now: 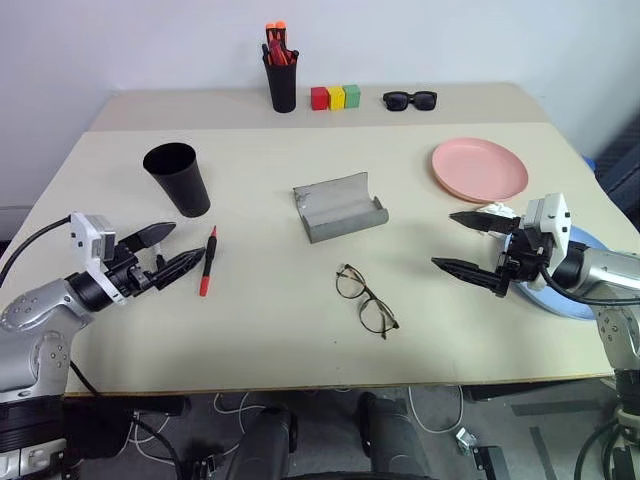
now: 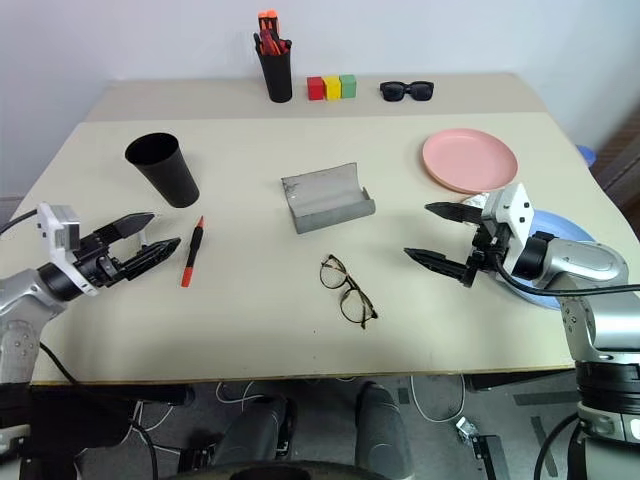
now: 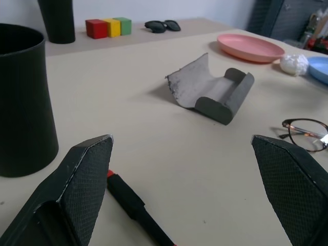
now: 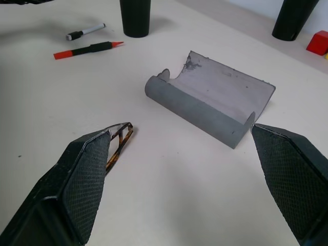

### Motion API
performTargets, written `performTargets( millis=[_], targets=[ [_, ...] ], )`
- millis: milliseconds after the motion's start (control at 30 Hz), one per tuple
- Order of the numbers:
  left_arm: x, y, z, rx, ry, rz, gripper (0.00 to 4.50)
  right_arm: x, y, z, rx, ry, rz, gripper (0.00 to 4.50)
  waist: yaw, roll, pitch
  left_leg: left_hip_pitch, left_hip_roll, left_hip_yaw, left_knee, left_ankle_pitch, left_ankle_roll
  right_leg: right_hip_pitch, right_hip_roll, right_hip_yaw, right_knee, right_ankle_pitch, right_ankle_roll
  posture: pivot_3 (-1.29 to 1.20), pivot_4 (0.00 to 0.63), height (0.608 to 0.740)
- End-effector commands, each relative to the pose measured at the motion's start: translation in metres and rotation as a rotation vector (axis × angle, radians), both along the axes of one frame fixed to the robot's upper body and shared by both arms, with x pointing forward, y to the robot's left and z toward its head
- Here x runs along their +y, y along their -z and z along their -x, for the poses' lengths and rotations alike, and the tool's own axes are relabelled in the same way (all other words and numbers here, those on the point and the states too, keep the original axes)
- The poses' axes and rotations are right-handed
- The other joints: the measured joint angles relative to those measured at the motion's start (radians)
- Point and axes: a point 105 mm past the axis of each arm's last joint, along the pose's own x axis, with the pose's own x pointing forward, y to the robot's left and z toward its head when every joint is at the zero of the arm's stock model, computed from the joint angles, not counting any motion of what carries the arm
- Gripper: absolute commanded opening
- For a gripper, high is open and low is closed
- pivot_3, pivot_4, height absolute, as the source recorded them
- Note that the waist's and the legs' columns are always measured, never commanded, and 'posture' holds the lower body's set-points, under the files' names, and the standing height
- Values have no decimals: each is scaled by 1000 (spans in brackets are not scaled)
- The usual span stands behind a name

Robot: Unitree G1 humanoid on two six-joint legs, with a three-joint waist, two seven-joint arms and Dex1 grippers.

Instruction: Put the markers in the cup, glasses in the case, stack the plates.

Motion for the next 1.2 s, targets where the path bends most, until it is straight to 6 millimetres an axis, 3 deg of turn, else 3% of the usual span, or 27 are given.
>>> performTargets(
  millis=[33, 367, 600, 767, 867, 967, 1000, 1133, 1200],
  targets=[
    [-1, -13, 0, -62, 4, 4, 4427, 9, -14, -1, -69, -14, 1, 4500, -2, 0, 0, 0, 0, 0, 0, 0, 0, 0, 0, 0, 0, 0, 0, 0, 150, 740],
    [-1, -12, -15, -63, -35, -13, 4427, 18, -19, -5, -107, -3, -13, 4500, -5, 0, 0, 0, 0, 0, 0, 0, 0, 0, 0, 0, 0, 0, 0, 0, 150, 740],
    [22, -17, -15, -11, -94, -26, 4427, 43, -27, -6, -138, -17, -92, 4500, -2, 0, 0, 0, 0, 0, 0, 0, 0, -1, 0, 0, 0, 0, 0, 0, 150, 740],
    [16, -24, -25, 55, -96, 7, 4427, 66, -22, 5, -125, -68, -141, 4500, 0, 0, 0, 0, 0, -1, 0, 0, 0, 0, 0, -1, 1, 0, 0, 0, 150, 740],
    [33, -26, -29, 44, -254, -95, 4427, 75, -19, 8, -121, -105, -154, 4500, -5, 0, 0, 0, 0, -1, 0, 0, 0, 0, 0, 0, 0, 0, 1, 0, 150, 740],
    [44, -25, -26, 211, -272, 97, 4427, 83, -17, 9, -120, -135, -175, 4500, -9, 0, 0, 0, 0, -1, -1, 0, 0, -1, 0, 0, 1, 0, 0, 0, 150, 740],
    [48, -22, -27, 259, -310, 91, 4427, 85, -16, 9, -120, -143, -177, 4500, -8, 0, 0, 0, 0, -1, -1, 0, 0, -1, 1, 0, 2, 0, 0, 0, 150, 740],
    [77, -12, -38, 329, -600, 15, 4427, 87, -17, 6, -141, -127, -197, 4500, -3, 0, 0, 0, 0, -2, 0, 0, 0, -1, 1, 0, 2, 0, 1, 0, 150, 740],
    [85, -16, -41, 322, -737, -10, 4427, 86, -16, 2, -145, -109, -210, 4500, -1, -1, 0, 0, 0, -2, 0, 0, 0, -1, 0, 0, 2, 0, 1, 0, 150, 740]
  ],
)
